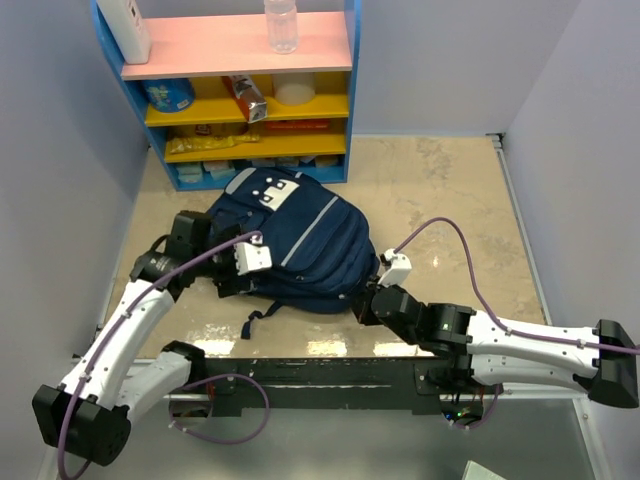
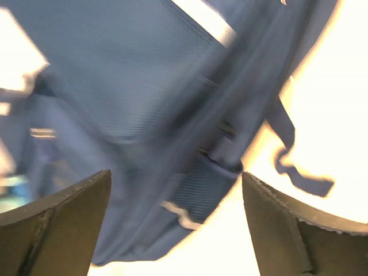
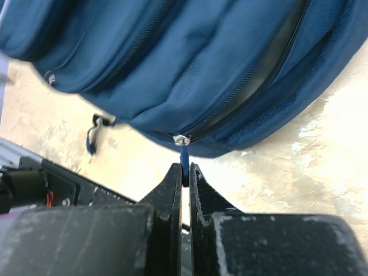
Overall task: Pack the student bag
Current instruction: Zip the student bag at the center of the board.
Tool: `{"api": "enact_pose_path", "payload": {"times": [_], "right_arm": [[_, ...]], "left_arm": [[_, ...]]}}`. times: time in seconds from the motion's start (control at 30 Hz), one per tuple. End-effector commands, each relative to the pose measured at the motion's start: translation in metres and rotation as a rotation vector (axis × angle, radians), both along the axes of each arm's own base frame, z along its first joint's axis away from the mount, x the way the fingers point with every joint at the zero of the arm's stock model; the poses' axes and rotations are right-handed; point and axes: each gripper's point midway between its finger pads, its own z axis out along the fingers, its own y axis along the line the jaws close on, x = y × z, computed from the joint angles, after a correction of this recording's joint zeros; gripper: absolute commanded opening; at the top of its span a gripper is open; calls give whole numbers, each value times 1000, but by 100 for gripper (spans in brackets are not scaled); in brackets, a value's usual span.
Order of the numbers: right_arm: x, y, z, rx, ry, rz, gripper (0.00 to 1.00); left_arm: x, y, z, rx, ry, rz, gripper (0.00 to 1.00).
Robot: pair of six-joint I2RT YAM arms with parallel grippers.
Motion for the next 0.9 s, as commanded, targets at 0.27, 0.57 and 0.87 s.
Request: {"api": "enact_pose_path", "payload": {"times": [0.27, 0.57, 0.87], "right_arm": [[-8, 7, 10, 44, -23, 22, 0], [-9, 9, 7, 56, -6, 12, 0], [-11, 5, 9, 71, -1, 8, 0]], "left_arm": [[-56, -104, 71, -240, 56, -354, 100], [-49, -157, 34, -118, 10, -420, 100], [-42, -193, 8, -18, -141, -355, 100]]}}
